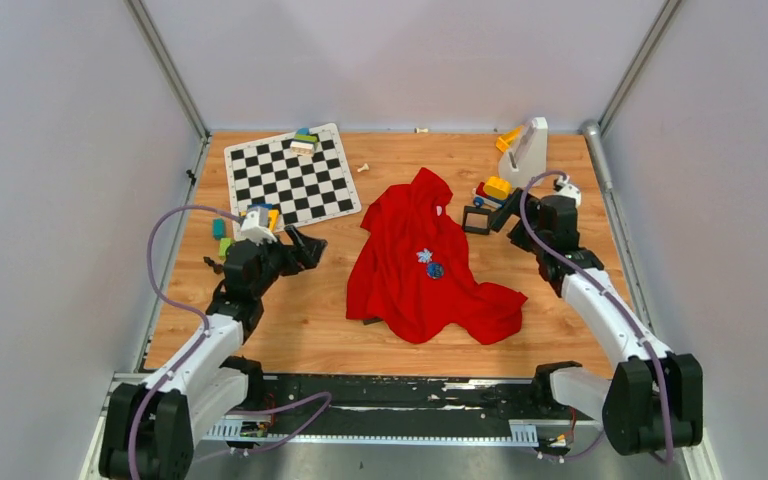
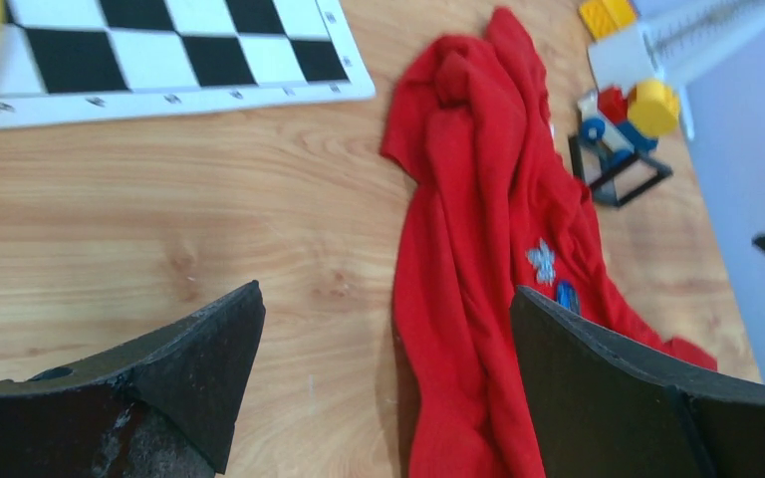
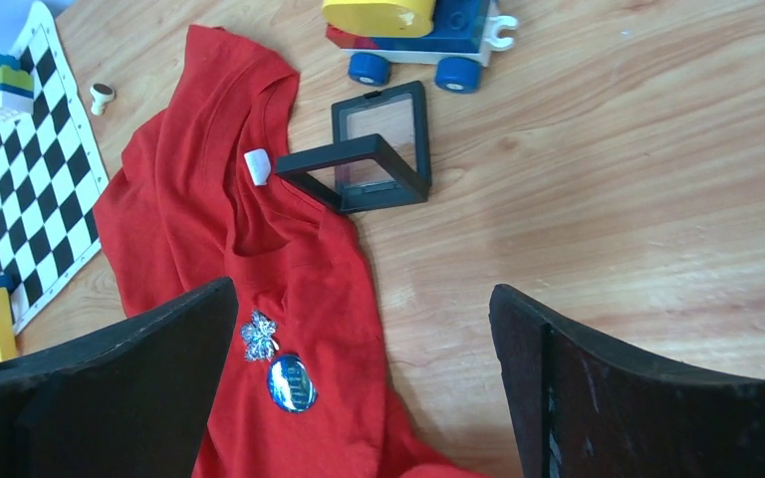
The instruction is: Remove the brooch from the garment
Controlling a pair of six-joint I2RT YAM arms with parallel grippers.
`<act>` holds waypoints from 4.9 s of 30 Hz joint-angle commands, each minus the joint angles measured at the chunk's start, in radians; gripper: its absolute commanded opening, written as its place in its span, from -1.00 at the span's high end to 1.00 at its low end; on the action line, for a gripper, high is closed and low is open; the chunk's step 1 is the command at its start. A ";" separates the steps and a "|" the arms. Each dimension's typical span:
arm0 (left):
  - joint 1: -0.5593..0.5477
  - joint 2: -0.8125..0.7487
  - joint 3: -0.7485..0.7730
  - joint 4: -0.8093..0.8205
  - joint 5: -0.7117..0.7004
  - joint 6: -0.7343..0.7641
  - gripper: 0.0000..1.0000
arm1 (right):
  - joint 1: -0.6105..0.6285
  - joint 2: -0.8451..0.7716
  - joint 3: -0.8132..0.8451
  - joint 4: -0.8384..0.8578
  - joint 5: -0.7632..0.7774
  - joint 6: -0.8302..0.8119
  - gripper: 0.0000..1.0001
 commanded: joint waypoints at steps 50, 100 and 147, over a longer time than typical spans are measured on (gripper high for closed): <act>-0.297 0.900 0.574 -0.185 0.186 0.222 0.27 | 0.325 0.322 0.073 0.110 -0.050 -0.149 1.00; 0.132 0.178 0.703 -0.893 -0.318 0.039 0.89 | 0.358 0.534 0.628 -0.224 -0.478 -0.095 1.00; -0.313 0.135 0.194 0.166 0.283 0.385 0.05 | 0.452 0.394 0.576 -0.123 -0.774 -0.131 1.00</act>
